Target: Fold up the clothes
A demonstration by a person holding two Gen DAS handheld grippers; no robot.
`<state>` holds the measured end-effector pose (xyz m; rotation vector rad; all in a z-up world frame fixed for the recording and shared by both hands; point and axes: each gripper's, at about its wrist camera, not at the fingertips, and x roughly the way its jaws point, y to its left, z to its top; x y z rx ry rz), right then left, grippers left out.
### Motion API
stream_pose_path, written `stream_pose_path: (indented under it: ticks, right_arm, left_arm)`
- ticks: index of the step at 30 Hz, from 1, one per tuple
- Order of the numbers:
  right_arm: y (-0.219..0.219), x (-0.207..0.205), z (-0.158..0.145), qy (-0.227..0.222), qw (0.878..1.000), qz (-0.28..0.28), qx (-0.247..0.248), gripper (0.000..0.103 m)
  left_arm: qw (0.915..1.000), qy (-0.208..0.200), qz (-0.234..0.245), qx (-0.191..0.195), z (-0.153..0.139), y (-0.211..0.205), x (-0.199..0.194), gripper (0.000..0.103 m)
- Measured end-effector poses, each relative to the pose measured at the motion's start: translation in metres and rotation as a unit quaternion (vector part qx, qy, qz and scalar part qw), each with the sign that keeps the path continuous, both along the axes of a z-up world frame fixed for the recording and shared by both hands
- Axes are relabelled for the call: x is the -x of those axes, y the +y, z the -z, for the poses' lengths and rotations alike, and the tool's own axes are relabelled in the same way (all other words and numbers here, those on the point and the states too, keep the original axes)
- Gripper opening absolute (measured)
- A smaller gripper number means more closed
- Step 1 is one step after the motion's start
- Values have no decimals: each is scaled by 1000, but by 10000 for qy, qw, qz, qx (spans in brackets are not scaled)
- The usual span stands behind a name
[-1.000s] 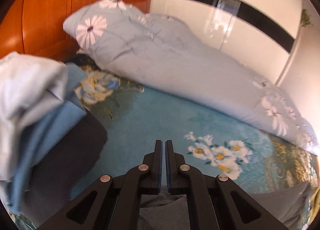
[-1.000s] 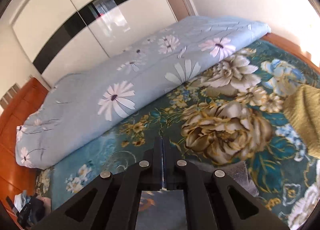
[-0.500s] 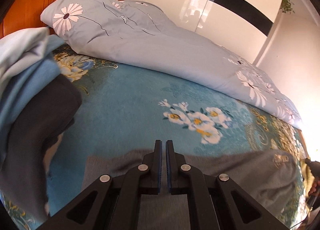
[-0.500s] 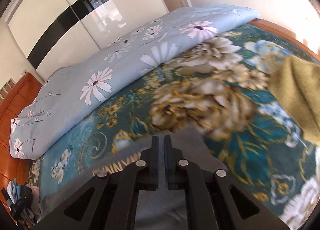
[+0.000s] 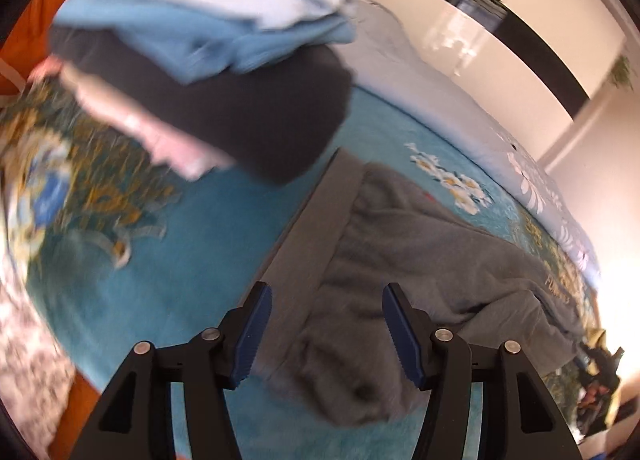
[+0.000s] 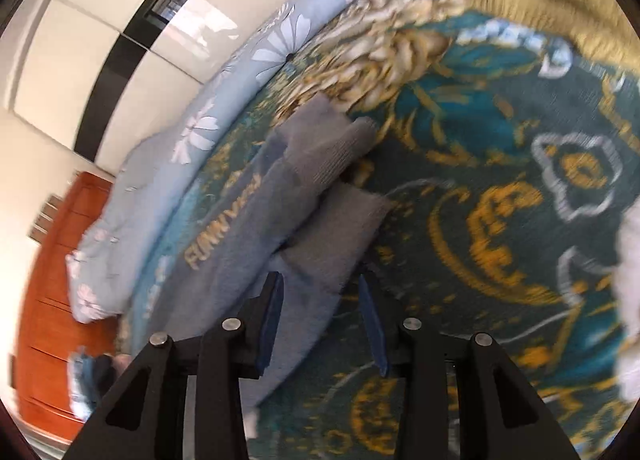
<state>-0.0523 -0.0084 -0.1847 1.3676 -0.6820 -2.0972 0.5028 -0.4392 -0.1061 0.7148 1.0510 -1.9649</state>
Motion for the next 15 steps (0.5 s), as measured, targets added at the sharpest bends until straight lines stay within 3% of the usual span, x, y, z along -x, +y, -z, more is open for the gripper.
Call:
stream_pose_path:
  ticks: [4, 7, 10, 15]
  right_arm:
    - [-1, -7, 2, 68, 9994, 248, 243, 36]
    - [9, -11, 7, -72, 9968, 516, 608, 8]
    - [16, -19, 0, -35, 9953, 615, 745, 7]
    - [28, -45, -37, 504, 9921, 475, 1044, 6]
  left_arm:
    - [9980, 228, -173, -568, 24, 9, -20, 62]
    - [9959, 319, -176, -825, 38, 14, -23, 62]
    - [9912, 655, -182, -1133, 49, 11, -23, 62]
    - [9891, 872, -325, -1138, 56, 13, -22, 66]
